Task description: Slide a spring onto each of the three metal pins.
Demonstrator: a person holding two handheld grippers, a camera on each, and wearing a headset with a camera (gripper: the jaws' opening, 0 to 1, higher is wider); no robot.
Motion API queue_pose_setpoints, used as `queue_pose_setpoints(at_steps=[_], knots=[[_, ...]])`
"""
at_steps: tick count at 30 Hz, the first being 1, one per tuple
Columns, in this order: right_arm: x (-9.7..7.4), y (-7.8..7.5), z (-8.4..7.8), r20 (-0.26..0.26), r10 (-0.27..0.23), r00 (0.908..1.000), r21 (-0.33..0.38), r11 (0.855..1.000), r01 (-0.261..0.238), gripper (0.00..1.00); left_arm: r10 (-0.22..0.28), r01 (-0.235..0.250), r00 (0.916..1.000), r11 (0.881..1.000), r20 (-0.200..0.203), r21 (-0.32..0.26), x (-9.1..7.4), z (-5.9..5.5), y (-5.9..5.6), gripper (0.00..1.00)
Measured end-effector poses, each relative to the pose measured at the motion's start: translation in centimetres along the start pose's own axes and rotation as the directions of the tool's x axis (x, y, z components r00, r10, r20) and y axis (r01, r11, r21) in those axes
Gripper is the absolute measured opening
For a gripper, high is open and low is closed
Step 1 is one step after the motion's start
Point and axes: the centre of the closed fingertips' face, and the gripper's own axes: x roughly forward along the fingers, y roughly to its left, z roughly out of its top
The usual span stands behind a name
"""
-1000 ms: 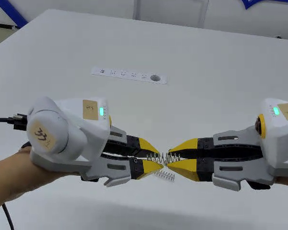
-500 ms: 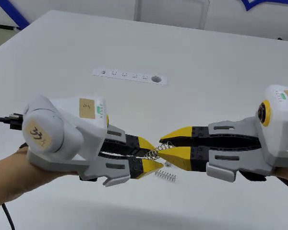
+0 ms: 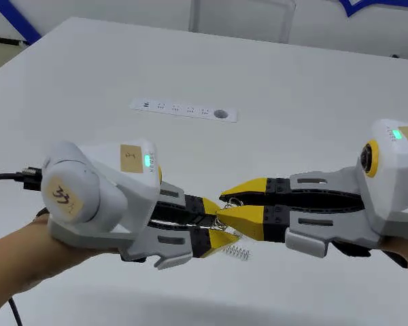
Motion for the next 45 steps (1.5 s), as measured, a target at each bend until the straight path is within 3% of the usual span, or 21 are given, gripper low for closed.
queue_pose_setpoints(at_steps=[7,16,22,27,34,38,40,41,43,45], knots=[[0.3,0.1,0.0,-0.023,-0.016,0.9996,-0.043,0.999,0.015,0.11,0.001,-0.001,1.0,1.0,0.009,-0.004,0.0,0.1,0.0,0.1],[0.7,0.0,0.1,-0.049,-0.031,0.9983,-0.051,0.998,0.028,0.11,0.005,-0.005,0.9999,1.0,0.009,-0.001,0.1,0.1,0.2,0.1],[0.7,-0.4,0.0,-0.05,-0.036,0.9981,-0.033,0.999,0.034,0.11,0.013,-0.012,0.9996,0.999,0.025,-0.034,-0.3,-0.1,0.3,0.12],[0.6,-0.6,-0.4,-0.056,-0.046,0.9974,-0.017,0.999,0.045,0.11,0.03,-0.027,0.9985,0.998,0.046,-0.063,-0.7,-0.2,0.7,0.25],[-0.6,-2.1,0.4,-0.03,-0.099,0.9946,-0.013,0.995,0.099,0.11,0.061,-0.06,0.998,0.995,0.015,-0.08,-1.2,-1.3,1.4,0.41],[-2.7,-4.4,-0.1,-0.039,-0.181,0.9827,-0.013,0.983,0.181,0.11,0.081,-0.078,0.9965,0.991,0.021,-0.113,-1.8,-1.6,2.0,0.51],[-3.7,-5.5,-0.5,-0.047,-0.217,0.9751,-0.008,0.976,0.217,0.11,0.068,-0.061,0.9967,0.987,0.045,-0.152,-2.0,-1.3,1.8,0.55],[-4.5,-6.5,-0.8,-0.052,-0.251,0.9666,-0.011,0.968,0.251,0.11,0.043,-0.031,0.9974,0.983,0.059,-0.183,-2.1,-1.1,1.4,0.6],[-5.9,-8.0,-1.4,-0.061,-0.305,0.9503,0.005,0.952,0.306,0.11,0.048,-0.037,0.9971,0.984,0.06,-0.174,-2.3,-1.0,1.6,0.68],[-7.0,-9.3,-1.8,-0.062,-0.354,0.9333,0.007,0.935,0.355,0.11,0.05,-0.039,0.997,0.984,0.058,-0.171,-2.4,-1.1,1.6,0.7]])
